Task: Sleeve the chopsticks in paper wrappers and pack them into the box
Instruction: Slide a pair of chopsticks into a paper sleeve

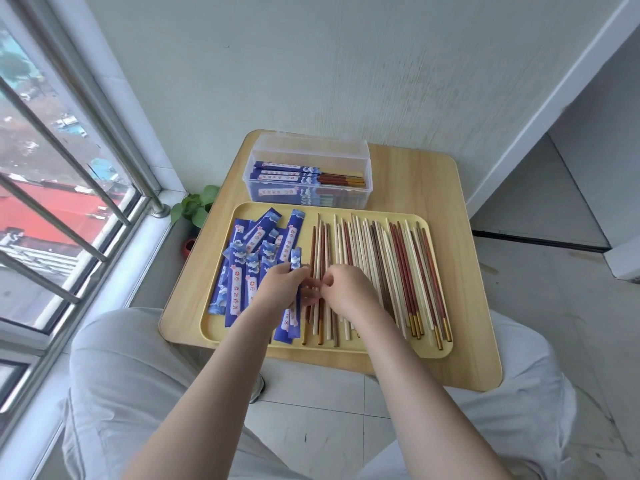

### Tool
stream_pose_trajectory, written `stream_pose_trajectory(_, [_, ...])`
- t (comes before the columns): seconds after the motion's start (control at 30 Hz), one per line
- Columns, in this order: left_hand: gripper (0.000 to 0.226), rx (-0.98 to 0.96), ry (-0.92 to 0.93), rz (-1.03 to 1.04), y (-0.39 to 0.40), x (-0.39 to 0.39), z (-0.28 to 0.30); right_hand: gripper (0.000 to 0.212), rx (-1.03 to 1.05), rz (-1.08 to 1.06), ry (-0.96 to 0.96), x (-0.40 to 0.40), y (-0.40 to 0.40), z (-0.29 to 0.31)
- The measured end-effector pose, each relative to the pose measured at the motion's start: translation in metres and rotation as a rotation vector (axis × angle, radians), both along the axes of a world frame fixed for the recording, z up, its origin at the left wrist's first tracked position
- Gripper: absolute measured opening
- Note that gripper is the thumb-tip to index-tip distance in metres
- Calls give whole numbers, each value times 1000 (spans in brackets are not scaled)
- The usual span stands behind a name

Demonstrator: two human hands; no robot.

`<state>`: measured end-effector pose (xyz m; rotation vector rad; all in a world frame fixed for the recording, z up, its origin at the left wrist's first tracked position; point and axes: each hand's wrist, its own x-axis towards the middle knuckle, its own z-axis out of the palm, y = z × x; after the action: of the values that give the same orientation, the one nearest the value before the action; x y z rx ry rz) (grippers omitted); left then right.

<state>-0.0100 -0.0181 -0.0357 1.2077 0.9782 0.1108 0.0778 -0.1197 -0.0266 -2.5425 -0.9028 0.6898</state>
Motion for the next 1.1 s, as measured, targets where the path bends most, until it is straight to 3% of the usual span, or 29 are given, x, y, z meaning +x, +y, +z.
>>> stream_pose_trajectory(0.13, [20,77,30,24,6,-2,-11,14,-104,-3,-90,-8,6,-4])
stream_pose_trajectory(0.4, [23,143,70,52,16,3,-21,18,-226,-46,-28,-14,22,-2])
stream_pose_trajectory(0.63, [12,202,100,60,15,6,-24,27,-300,-50,-97,-18,26,3])
stream_pose_trajectory(0.77, [9,207,100,32,16,5,-21,14,-199,-109,2,-12,27,6])
stream_pose_trajectory(0.87, [13,213,107,9,17,4,-13,27,-113,-195,87,-4,23,12])
stream_pose_trajectory(0.97, [13,182,60,-14,16,4,-2,26,-78,-193,224,5,12,22])
stream_pose_trajectory(1.1, [11,162,-32,-114,12,3,13,43,188,-161,473,18,-10,35])
